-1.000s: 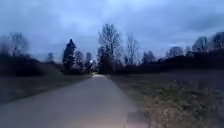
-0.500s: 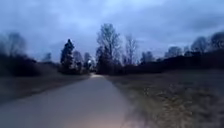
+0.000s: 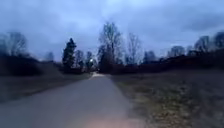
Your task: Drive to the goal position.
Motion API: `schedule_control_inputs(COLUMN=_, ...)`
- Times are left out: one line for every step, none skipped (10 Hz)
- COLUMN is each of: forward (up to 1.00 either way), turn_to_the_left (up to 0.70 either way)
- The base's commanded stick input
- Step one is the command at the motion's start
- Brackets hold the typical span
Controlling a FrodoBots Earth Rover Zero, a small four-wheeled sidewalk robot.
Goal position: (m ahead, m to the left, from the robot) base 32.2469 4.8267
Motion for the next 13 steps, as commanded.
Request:
schedule_control_inputs(forward=1.00, turn_to_the_left=0.40)
schedule_control_inputs(forward=1.00, turn_to_the_left=0.34)
schedule_control_inputs(forward=1.00, turn_to_the_left=0.13)
schedule_control_inputs(forward=1.00, turn_to_the_left=0.00)
schedule_control_inputs(forward=1.00, turn_to_the_left=0.00)
schedule_control_inputs(forward=1.00, turn_to_the_left=0.00)
schedule_control_inputs(forward=1.00, turn_to_the_left=0.00)
schedule_control_inputs(forward=1.00, turn_to_the_left=0.00)
schedule_control_inputs(forward=1.00, turn_to_the_left=0.00)
schedule_control_inputs(forward=1.00, turn_to_the_left=0.00)
schedule_control_inputs(forward=1.00, turn_to_the_left=0.00)
schedule_control_inputs(forward=1.00, turn_to_the_left=0.00)
schedule_control_inputs(forward=1.00, turn_to_the_left=0.00)
